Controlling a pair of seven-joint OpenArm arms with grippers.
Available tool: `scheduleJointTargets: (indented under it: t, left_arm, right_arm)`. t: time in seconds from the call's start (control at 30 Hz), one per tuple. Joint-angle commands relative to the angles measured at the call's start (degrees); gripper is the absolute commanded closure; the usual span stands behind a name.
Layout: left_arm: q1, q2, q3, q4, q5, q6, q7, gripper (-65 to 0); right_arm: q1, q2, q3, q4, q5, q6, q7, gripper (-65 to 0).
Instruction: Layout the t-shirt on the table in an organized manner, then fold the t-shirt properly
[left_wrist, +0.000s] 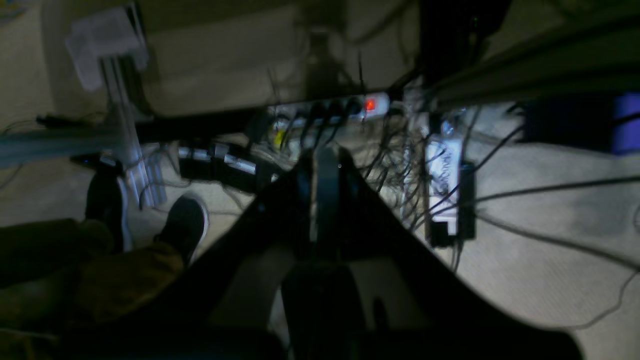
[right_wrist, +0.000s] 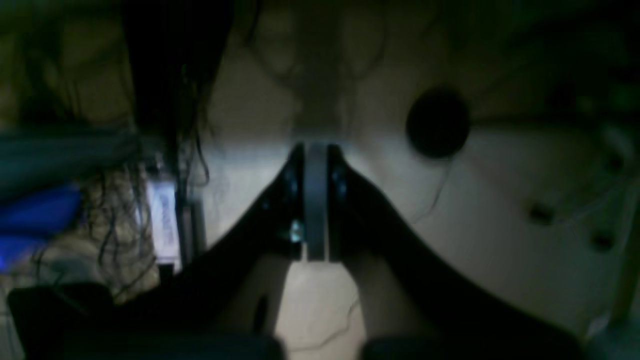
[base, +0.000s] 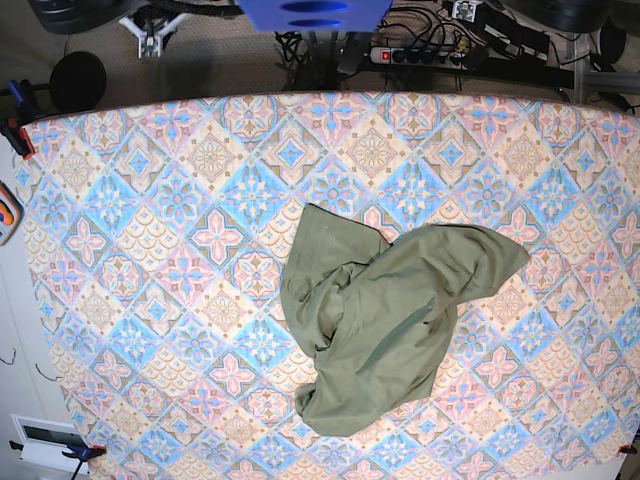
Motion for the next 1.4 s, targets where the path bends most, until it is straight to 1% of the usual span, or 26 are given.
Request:
scheduleJointTargets:
  t: [0.0, 0.2, 0.3, 0.4, 0.47, 0.5, 0.6, 0.77, 0.83, 1.0, 1.07, 1.13, 1.27, 1.37]
  left_arm:
    - [2.0, -0.3, -0.2, 4.3, -0.1, 0.2, -0.3, -0.6]
    - [7.6, -0.3, -0.2, 22.9, -0.4, 0.1, 7.1, -0.6]
    - [8.5, -0.3, -0.2, 29.6, -0.5, 0.1, 11.4, -0.6]
    - [8.3, -0.3, -0.2, 35.5, -0.6, 0.1, 17.1, -0.7]
    - [8.0, -0.3, -0.2, 38.2, -0.6, 0.1, 19.6, -0.7]
    - [8.0, -0.3, -0.2, 39.2, -0.6, 0.0, 20.0, -0.7]
    - [6.6, -0.3, -0.1, 40.7, -0.6, 0.0, 20.2, -0.7]
    - [4.9, -0.3, -0.3, 40.7, -0.6, 0.0, 20.3, -0.9]
    - [3.9, -0.3, -0.3, 40.7, -0.6, 0.0, 20.3, -2.8]
    - [1.9, -0.2, -0.1, 40.6, -0.6, 0.0, 20.3, -11.2]
    - [0.7, -0.1, -0.1, 40.6, -0.6, 0.0, 20.3, -12.4]
    - [0.1, 0.0, -0.2, 40.4, -0.7, 0.1, 21.4, -12.2]
    - [-3.3, -0.2, -0.7, 40.9, -6.0, 0.1, 27.6, -12.2]
    - [-4.3, -0.2, -3.6, 42.2, -11.3, 0.1, 29.7, -12.2]
  right_arm:
    - [-1.9, 0.2, 0.8, 2.8, -0.1, -0.4, -0.4, 0.0]
    - [-4.5, 0.2, 0.5, 16.7, -0.1, -0.4, -5.9, 0.0]
    - [-5.8, 0.2, 0.4, 18.5, -0.1, -0.4, -7.2, 0.0]
    - [-5.1, 0.2, 0.1, 19.1, -0.2, -0.4, -8.7, -0.1]
    - [-3.2, 0.2, -2.1, 19.5, -0.2, -0.4, -10.1, -0.2]
    - [-2.4, 0.2, -3.2, 19.5, -0.2, -0.4, -11.0, -0.2]
    - [0.9, 0.2, -6.5, 19.5, -0.2, -0.4, -14.3, -0.2]
    - [8.1, 0.2, -14.2, 19.5, -0.2, -0.4, -19.0, -0.2]
    - [10.9, 0.2, -17.2, 19.5, -0.2, -0.4, -20.6, -0.2]
    - [19.7, 0.1, -27.3, 19.5, -0.2, -0.4, -25.8, -0.3]
    - [23.7, -0.1, -30.4, 19.5, -0.1, -0.4, -28.2, -0.3]
    - [27.0, -0.3, -31.5, 19.4, -0.1, -0.4, -30.4, -0.3]
    - [30.5, -2.0, -32.0, 19.2, -0.1, -0.4, -31.1, -0.4]
    - [34.2, -4.4, -33.7, 18.4, -0.3, -0.4, -31.3, -1.2]
